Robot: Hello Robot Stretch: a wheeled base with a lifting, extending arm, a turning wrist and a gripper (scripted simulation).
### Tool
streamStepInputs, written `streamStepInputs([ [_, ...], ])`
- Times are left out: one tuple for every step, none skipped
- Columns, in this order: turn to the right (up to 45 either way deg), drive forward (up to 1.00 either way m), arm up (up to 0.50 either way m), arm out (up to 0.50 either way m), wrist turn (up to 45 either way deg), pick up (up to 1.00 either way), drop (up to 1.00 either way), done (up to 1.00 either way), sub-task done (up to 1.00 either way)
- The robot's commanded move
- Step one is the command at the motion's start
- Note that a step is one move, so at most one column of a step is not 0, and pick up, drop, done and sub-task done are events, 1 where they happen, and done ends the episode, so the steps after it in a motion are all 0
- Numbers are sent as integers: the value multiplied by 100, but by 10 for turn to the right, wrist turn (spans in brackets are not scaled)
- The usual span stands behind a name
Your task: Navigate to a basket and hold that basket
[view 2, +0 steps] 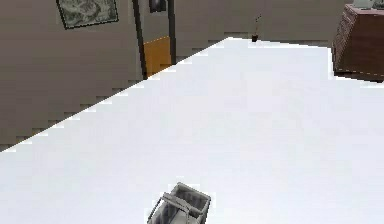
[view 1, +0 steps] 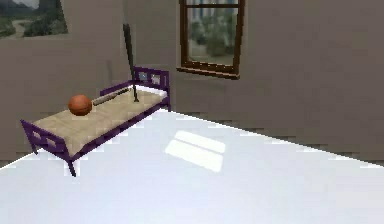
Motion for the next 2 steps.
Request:
streamStepInputs([
  [0,0,10,0,0,0,0,0,0],
  [0,0,0,0,0,0,0,100,0],
])
